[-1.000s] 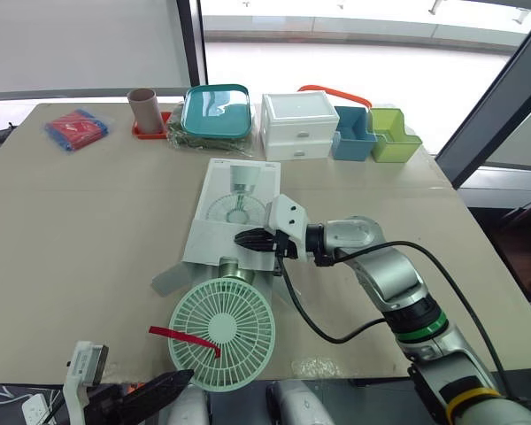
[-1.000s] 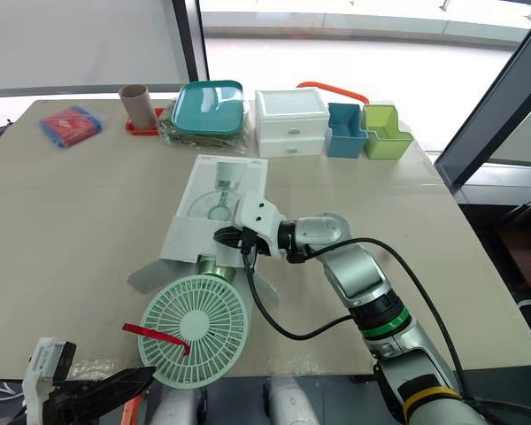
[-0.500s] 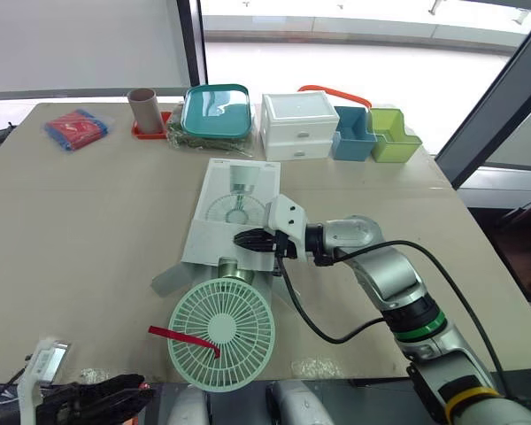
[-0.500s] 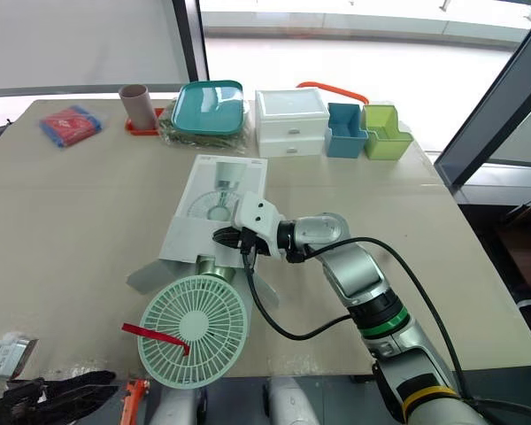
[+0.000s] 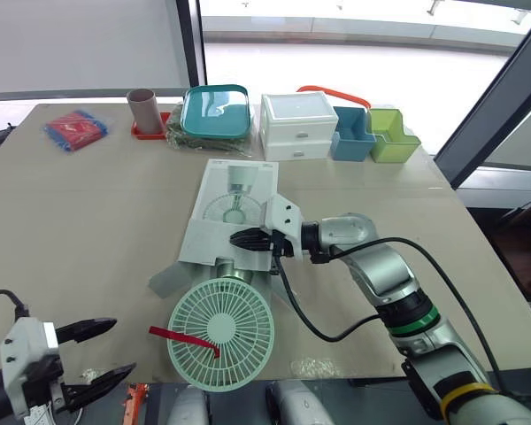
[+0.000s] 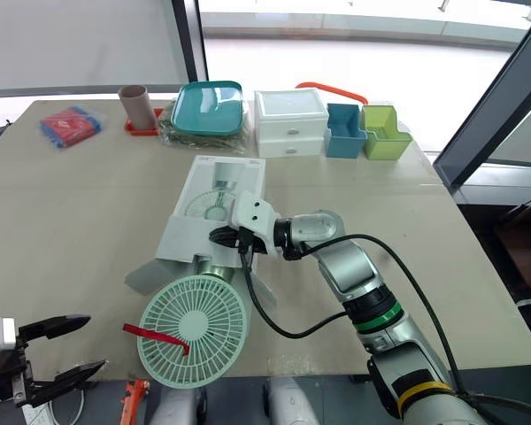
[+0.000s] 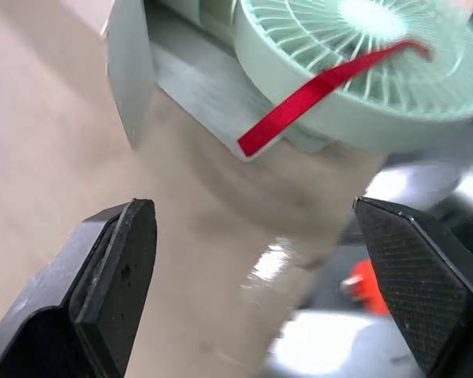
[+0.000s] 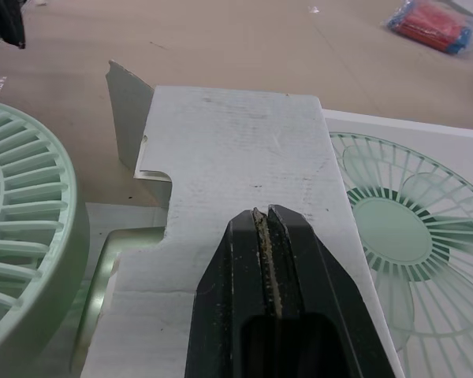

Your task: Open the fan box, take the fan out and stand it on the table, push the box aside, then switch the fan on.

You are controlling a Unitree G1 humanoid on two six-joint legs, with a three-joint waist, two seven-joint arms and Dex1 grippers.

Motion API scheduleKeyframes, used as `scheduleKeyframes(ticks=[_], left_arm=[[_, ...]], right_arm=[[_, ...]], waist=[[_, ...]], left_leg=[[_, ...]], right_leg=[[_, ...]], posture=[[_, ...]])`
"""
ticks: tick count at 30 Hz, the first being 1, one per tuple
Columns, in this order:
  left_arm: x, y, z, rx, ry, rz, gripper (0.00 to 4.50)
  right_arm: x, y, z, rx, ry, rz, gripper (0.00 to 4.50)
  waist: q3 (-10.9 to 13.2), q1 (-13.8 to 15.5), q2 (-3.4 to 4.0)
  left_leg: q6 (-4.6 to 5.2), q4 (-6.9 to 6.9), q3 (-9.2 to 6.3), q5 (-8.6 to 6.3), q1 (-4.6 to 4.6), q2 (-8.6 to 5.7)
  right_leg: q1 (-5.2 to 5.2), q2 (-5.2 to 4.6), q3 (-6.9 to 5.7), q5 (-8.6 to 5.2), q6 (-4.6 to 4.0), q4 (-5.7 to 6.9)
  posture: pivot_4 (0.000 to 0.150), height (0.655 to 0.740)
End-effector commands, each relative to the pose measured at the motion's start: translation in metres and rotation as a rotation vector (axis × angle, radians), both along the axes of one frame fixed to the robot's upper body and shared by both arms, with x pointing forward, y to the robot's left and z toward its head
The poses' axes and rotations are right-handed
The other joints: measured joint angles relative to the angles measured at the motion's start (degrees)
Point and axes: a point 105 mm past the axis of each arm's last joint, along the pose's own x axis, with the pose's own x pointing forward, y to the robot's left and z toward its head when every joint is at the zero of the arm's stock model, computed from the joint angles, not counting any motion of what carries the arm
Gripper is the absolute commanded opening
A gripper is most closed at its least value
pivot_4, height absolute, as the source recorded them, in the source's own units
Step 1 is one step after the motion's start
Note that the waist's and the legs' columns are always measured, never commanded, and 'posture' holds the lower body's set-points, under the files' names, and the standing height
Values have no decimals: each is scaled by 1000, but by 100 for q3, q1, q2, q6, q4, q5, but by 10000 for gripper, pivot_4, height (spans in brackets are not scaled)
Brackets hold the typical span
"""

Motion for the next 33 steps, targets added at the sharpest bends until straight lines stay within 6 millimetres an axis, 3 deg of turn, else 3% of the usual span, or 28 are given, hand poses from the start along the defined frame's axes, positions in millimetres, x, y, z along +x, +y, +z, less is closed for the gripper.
scheduleKeyframes(ticks=[1, 33], left_arm=[[-8, -7, -12, 107, -71, -98, 44405], [-9, -6, -16, 120, -98, -111, 44405]], right_arm=[[0, 2, -4, -22, 3, 10, 0], [1, 2, -5, -21, 1, 12, 0]], waist=[[-1, -3, -1], [-1, -3, -1]], left_leg=[[1, 0, 0, -1, 0, 2], [2, 0, -5, -1, 0, 7]], right_leg=[[0, 1, -1, 1, -2, 0], [2, 5, -6, 3, 1, 2]], posture=[[1500, 7400], [1500, 7400]])
